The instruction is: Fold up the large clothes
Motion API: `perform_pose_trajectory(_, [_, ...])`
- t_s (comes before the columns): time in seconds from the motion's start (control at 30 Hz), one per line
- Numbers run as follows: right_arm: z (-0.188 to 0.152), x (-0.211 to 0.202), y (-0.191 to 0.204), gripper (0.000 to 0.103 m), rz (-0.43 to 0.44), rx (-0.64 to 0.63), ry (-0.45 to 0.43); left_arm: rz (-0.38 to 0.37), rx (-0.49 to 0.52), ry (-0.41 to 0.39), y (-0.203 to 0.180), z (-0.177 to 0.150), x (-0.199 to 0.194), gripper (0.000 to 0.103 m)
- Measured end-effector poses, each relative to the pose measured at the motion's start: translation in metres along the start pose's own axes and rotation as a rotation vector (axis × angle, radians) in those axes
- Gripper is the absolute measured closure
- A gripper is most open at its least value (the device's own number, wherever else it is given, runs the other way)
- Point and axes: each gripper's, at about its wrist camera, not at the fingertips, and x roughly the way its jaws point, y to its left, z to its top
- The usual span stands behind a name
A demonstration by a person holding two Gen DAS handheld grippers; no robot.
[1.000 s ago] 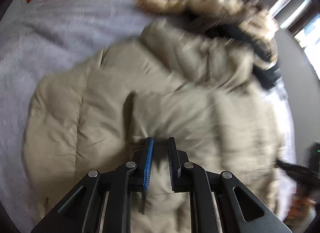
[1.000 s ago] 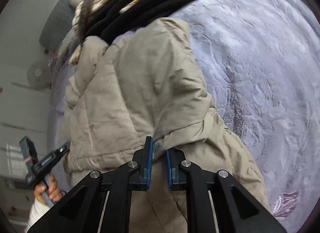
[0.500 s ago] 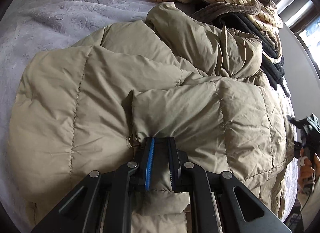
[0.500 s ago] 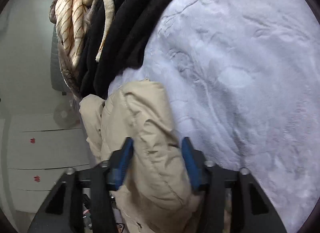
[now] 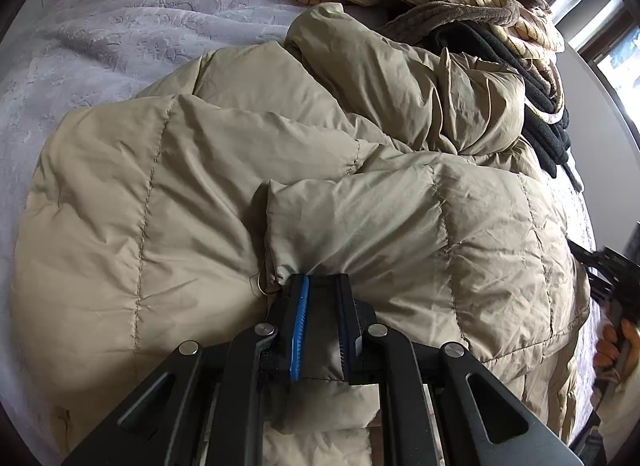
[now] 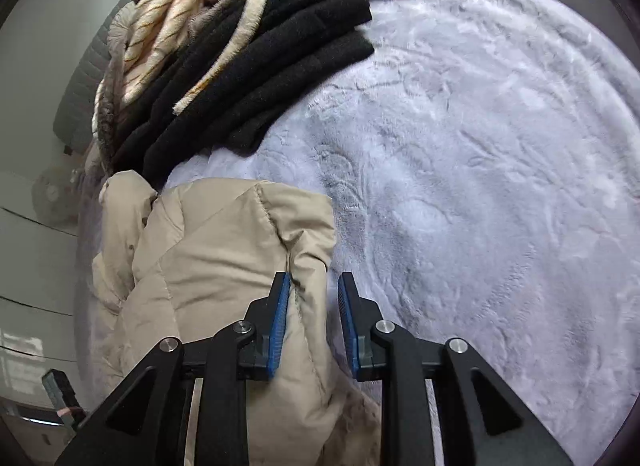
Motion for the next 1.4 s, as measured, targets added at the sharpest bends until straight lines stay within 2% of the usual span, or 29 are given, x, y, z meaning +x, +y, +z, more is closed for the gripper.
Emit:
perform_pose_trajectory(0.1, [-0.016,-0.034,0.017,0.077,-0.003,-0.086,-0.042,0.022,-0.006,-0.011,-0.002,0.001,-0.008,0.088])
perform_pose_trajectory(0.23, [-0.039,-0.058,0.029,0.077,0.025,-0.160,-0.037,0.018,0.015,-0.068,-0.008,-0.010,-0.043,0.088])
perform_pose_trajectory(0.3, [-0.050,-0.054,0.029,0.077,0.019,-0.194,-0.009,0.023,0.031,-0.055,-0.008,-0.019,-0.046,0.088])
perform_pose_trajectory(0.4, [-0.063,-0.025,0.025,0.080,-0.066,-0.234,0.051,0.083,0.056,-0.012,-0.005,-0.031,-0.028,0.088])
perform_pose_trajectory(0.5, [-0.070,0.002,0.014,0.083,-0.079,-0.220,0.101,0.099,0.070,-0.029,-0.006,-0.035,-0.017,0.088])
perform_pose_trajectory(0.57, [-0.069,0.001,0.015,0.083,-0.086,-0.224,0.093,0.125,0.068,-0.033,-0.010,-0.033,-0.016,0.088])
perform_pose_trajectory(0.83, [-0.078,-0.050,0.007,0.079,-0.053,-0.189,0.055,0.184,0.076,-0.038,-0.023,-0.042,-0.052,0.088])
perform_pose_trajectory(0.97, [-0.087,-0.066,0.005,0.079,-0.030,-0.170,0.074,0.202,0.081,-0.025,-0.028,-0.051,-0.064,0.088])
perform_pose_trajectory(1.3, [-0.116,-0.066,0.009,0.065,-0.006,-0.192,0.158,0.237,0.049,0.018,-0.038,-0.085,-0.073,0.088])
perform_pose_trajectory(1.33, [-0.116,-0.066,0.008,0.064,-0.003,-0.196,0.162,0.244,0.048,0.021,-0.039,-0.089,-0.072,0.074])
perform_pose_trajectory(1.37, [-0.117,-0.066,0.008,0.063,-0.001,-0.199,0.165,0.255,0.042,0.027,-0.039,-0.092,-0.072,0.031])
perform_pose_trajectory(1.4, [-0.117,-0.066,0.007,0.060,0.001,-0.202,0.168,0.266,0.031,0.018,-0.040,-0.095,-0.074,0.016])
